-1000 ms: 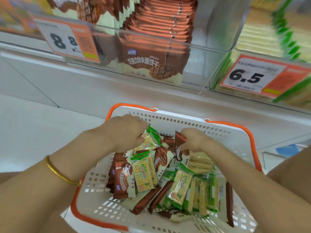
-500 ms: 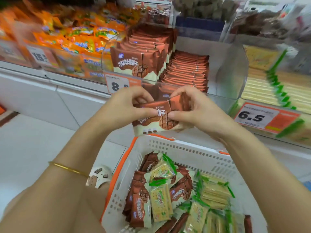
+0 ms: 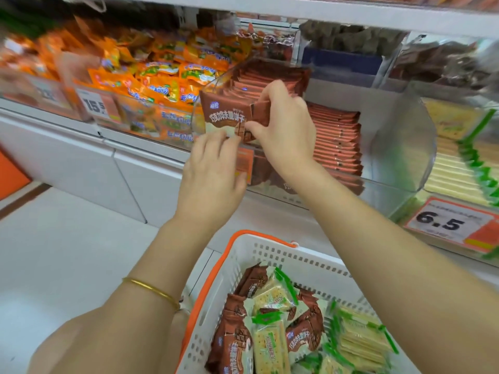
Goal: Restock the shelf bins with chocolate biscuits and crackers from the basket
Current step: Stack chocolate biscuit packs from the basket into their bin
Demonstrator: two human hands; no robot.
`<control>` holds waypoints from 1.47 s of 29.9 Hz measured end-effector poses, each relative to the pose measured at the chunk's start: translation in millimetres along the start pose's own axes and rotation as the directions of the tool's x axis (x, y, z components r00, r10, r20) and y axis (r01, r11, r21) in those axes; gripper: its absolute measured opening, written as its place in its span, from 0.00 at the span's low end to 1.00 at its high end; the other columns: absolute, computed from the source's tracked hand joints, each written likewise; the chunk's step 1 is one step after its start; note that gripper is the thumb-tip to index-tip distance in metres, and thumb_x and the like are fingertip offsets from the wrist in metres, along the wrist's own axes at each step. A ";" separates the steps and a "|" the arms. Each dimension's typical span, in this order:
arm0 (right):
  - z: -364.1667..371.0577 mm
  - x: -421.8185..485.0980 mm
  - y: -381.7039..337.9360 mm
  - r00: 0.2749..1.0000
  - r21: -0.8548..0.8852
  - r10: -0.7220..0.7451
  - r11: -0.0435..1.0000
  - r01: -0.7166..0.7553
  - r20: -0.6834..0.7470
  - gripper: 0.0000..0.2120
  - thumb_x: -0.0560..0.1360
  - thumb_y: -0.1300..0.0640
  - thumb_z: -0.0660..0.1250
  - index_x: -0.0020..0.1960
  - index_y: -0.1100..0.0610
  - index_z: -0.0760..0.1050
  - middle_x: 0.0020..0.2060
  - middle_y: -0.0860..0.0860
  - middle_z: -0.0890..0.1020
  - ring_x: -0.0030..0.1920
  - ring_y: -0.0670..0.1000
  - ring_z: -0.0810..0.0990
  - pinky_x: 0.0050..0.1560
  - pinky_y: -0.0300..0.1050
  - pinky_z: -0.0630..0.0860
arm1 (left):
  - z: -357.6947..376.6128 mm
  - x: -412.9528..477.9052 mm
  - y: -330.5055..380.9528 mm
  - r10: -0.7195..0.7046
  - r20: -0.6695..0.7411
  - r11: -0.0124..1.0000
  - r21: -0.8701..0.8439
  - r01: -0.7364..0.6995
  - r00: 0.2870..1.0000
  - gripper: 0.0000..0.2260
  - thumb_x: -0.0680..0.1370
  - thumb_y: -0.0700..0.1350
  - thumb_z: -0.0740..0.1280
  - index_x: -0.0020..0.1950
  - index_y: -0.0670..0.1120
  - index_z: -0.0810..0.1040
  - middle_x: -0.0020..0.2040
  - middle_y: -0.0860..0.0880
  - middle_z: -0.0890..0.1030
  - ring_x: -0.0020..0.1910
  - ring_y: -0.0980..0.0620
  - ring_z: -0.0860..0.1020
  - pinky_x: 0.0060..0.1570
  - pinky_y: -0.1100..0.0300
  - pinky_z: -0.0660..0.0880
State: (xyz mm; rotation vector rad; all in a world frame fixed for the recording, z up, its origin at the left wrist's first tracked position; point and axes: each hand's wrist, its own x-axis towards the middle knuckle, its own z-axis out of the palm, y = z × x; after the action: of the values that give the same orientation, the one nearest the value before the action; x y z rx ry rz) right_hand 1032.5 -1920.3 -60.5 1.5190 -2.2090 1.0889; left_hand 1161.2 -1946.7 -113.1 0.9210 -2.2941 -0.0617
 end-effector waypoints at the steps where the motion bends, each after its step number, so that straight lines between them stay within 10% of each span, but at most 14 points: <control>1: 0.4 3.2 1.0 1.000 -0.042 -0.006 0.999 0.006 -0.009 0.18 0.72 0.50 0.72 0.56 0.53 0.68 0.46 0.46 0.72 0.54 0.53 0.73 0.41 0.46 0.66 | 0.3 0.8 0.0 -0.004 0.006 1.000 0.020 0.003 1.000 0.24 0.72 0.47 0.62 0.66 0.38 0.72 0.64 0.39 0.73 0.66 0.37 0.67 0.63 0.41 0.68; 6: 2.1 3.2 10.2 0.995 -0.247 -0.056 0.966 0.075 0.082 0.23 0.71 0.46 0.72 0.59 0.54 0.67 0.57 0.54 0.70 0.55 0.56 0.73 0.40 0.46 0.65 | 1.8 3.0 -3.7 -0.004 0.031 1.000 0.030 0.003 1.000 0.25 0.72 0.48 0.61 0.68 0.40 0.70 0.68 0.41 0.71 0.69 0.39 0.65 0.66 0.40 0.65; 17: -25.0 -4.5 20.0 0.997 0.072 -0.056 0.996 0.052 0.058 0.11 0.75 0.57 0.68 0.55 0.55 0.70 0.49 0.50 0.71 0.44 0.52 0.75 0.47 0.50 0.74 | 5.1 9.9 -8.9 -0.030 -0.012 0.999 -0.013 0.030 0.999 0.27 0.74 0.54 0.57 0.71 0.45 0.67 0.69 0.43 0.69 0.70 0.41 0.62 0.68 0.43 0.62; 44: -21.5 -4.0 21.1 0.998 0.112 -0.070 0.991 0.069 -0.001 0.08 0.76 0.55 0.67 0.55 0.53 0.74 0.52 0.49 0.70 0.44 0.49 0.75 0.45 0.49 0.76 | 1.7 2.7 5.4 -0.036 0.001 0.999 0.027 0.035 0.999 0.27 0.76 0.56 0.53 0.70 0.44 0.69 0.72 0.44 0.67 0.72 0.42 0.60 0.69 0.44 0.58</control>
State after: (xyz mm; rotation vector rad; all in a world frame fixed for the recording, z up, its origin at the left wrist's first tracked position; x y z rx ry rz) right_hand 1011.4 -1898.8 -57.2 1.6306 -2.1118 1.2083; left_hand 1155.6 -1944.7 -111.4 0.9759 -2.2851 -0.0467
